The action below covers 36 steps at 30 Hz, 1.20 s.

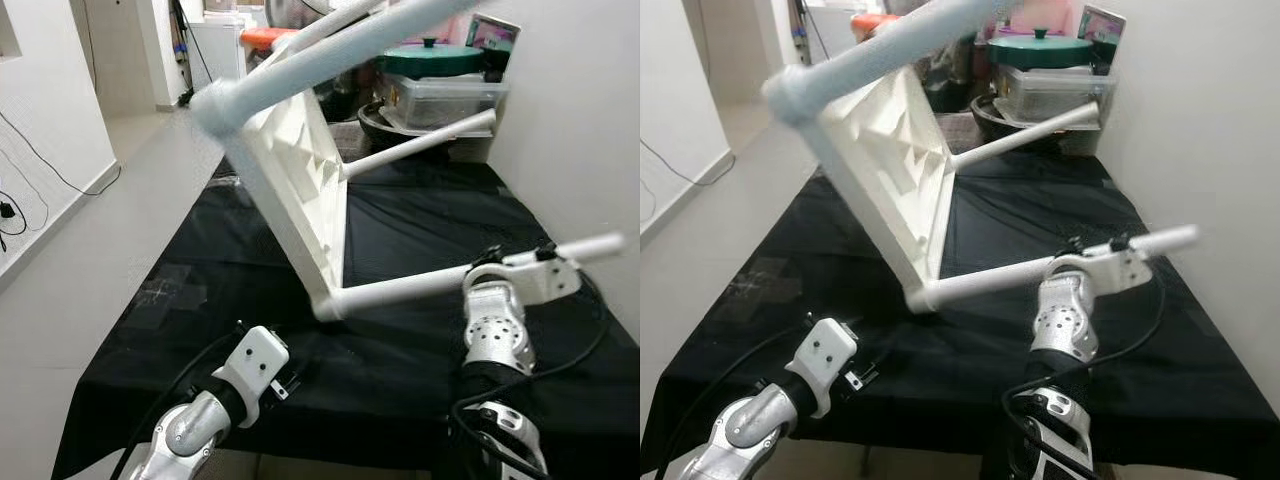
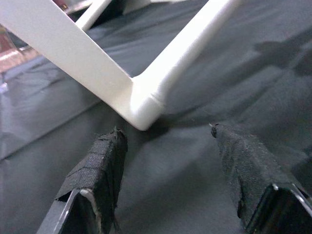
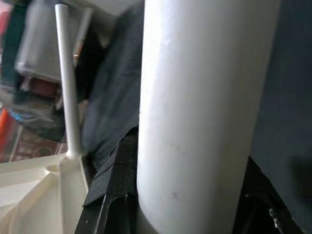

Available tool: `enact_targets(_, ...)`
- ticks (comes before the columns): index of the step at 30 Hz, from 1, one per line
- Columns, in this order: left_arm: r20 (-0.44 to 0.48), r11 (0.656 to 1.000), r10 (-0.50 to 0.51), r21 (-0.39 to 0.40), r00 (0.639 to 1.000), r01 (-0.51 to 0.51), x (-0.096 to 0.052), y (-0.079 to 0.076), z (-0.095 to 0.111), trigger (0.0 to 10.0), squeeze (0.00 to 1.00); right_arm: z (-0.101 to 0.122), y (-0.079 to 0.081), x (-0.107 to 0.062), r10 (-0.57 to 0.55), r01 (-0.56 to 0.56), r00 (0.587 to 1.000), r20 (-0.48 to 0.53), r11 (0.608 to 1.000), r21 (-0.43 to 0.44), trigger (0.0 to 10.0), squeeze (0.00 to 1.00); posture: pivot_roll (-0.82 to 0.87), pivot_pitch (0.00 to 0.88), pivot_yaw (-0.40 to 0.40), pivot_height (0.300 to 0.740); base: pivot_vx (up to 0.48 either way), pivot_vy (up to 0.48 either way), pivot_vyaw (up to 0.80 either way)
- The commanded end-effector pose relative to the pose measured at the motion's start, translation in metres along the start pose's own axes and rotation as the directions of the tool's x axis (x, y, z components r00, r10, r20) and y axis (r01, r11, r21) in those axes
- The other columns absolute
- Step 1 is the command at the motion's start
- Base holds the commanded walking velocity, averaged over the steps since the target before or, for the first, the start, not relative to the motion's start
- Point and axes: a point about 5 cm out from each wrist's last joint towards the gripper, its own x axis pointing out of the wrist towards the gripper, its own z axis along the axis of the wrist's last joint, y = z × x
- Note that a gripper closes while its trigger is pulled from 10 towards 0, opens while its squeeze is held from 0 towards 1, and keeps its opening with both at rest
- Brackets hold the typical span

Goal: Building children table

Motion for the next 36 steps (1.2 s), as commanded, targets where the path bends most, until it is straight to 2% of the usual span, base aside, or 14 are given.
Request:
enact_targets(1, -0.006, 1.0, -0.008, -0.006, 1.0, 0.008, -0.003, -0.002, 0.003, 10.0, 0.0, -0.041, -0.024, 0.0, -0.128, 0.117, 0.979, -0.158, 0.99, -0.079, 0.0, 0.0, 0.21, 0.061, -0.06, 0.74, 0.0, 0.0, 0.0)
enact_targets(9, -0.026, 0.999, -0.023, -0.024, 0.999, 0.023, -0.012, -0.005, 0.007, 10.0, 0.0, -0.059, -0.032, -0.01, -0.193, 0.193, 0.965, -0.176, 0.981, -0.021, 0.0, 0.0, 0.22, 0.107, -0.062, 0.74, 0.0, 0.0, 0.0)
enact_targets(10, -0.026, 0.999, -0.026, -0.025, 0.999, 0.025, -0.012, -0.006, 0.008, 10.0, 0.0, -0.062, -0.033, -0.013, -0.198, 0.198, 0.964, -0.177, 0.98, -0.018, 10.0, 0.0, 0.22, 0.119, -0.06, 0.74, 0.0, 0.0, 0.0)
enact_targets(11, -0.026, 0.999, -0.028, -0.026, 0.999, 0.027, -0.013, -0.006, 0.008, 10.0, 0.0, -0.064, -0.033, -0.015, -0.196, 0.196, 0.965, -0.175, 0.981, -0.015, 10.0, 0.69, 0.22, 0.119, -0.06, 0.74, 0.0, 0.0, 0.0)
enact_targets(14, -0.026, 0.999, -0.028, -0.026, 0.999, 0.027, -0.013, -0.006, 0.008, 10.0, 0.0, -0.064, -0.033, -0.015, -0.196, 0.196, 0.965, -0.175, 0.981, -0.015, 10.0, 0.69, 0.22, 0.119, -0.06, 0.74, 0.0, 0.0, 0.0)
enact_targets(15, -0.027, 0.999, -0.032, -0.029, 0.999, 0.031, -0.013, -0.007, 0.009, 10.0, 0.0, -0.065, -0.031, -0.018, -0.182, 0.182, 0.967, -0.175, 0.983, -0.018, 10.0, 1.0, 0.21, 0.123, -0.06, 0.74, 0.0, 0.0, 0.0)
enact_targets(18, -0.031, 0.999, -0.041, -0.034, 0.999, 0.04, -0.012, -0.009, 0.009, 10.0, 0.0, -0.064, -0.027, -0.026, -0.174, 0.175, 0.97, -0.168, 0.985, -0.01, 10.0, 1.0, 0.2, 0.12, -0.06, 0.74, 0.0, 0.0, 0.0)
enact_targets(19, -0.032, 0.998, -0.048, -0.034, 0.998, 0.047, -0.011, -0.01, 0.01, 10.0, 0.0, -0.058, -0.024, -0.034, -0.186, 0.185, 0.971, -0.151, 0.983, -0.022, 10.0, 0.07, 0.2, 0.112, -0.064, 0.74, 0.0, 0.0, 0.0)
enact_targets(20, -0.032, 0.998, -0.048, -0.034, 0.998, 0.047, -0.011, -0.01, 0.01, 10.0, 0.0, -0.058, -0.024, -0.034, -0.186, 0.185, 0.971, -0.151, 0.983, -0.022, 10.0, 0.07, 0.2, 0.112, -0.064, 0.74, 0.0, 0.0, 0.0)
enact_targets(21, -0.032, 0.998, -0.048, -0.034, 0.998, 0.047, -0.01, -0.01, 0.01, 10.0, 0.0, -0.054, -0.023, -0.04, -0.184, 0.18, 0.974, -0.133, 0.983, -0.041, 10.0, 0.0, 0.19, 0.106, -0.067, 0.74, 0.0, 0.0, 0.0)
enact_targets(25, -0.033, 0.998, -0.047, -0.034, 0.998, 0.046, -0.008, -0.01, 0.009, 10.0, 0.0, -0.046, -0.022, -0.051, -0.192, 0.185, 0.976, -0.101, 0.98, -0.078, 10.0, 0.0, 0.19, 0.094, -0.068, 0.74, 0.0, 0.0, 0.0)
enact_targets(27, -0.032, 0.999, -0.043, -0.033, 0.999, 0.042, -0.006, -0.01, 0.009, 10.0, 0.0, -0.041, -0.024, -0.066, -0.214, 0.205, 0.973, -0.089, 0.974, -0.1, 10.0, 0.0, 0.19, 0.083, -0.07, 0.74, 0.0, 0.0, 0.0)
enact_targets(30, -0.031, 0.999, -0.04, -0.031, 0.999, 0.039, -0.004, -0.01, 0.007, 10.0, 0.0, -0.039, -0.028, -0.079, -0.235, 0.226, 0.966, -0.104, 0.97, -0.093, 10.0, 0.0, 0.18, 0.06, -0.069, 0.74, 0.0, 0.0, 0.0)
enact_targets(36, -0.025, 0.999, -0.04, -0.023, 0.999, 0.039, 0.002, -0.01, 0.005, 10.0, 0.0, -0.03, -0.04, -0.085, -0.252, 0.241, 0.964, -0.089, 0.963, -0.118, 10.0, 0.0, 0.16, 0.04, -0.062, 0.74, 0.0, 0.0, 0.0)
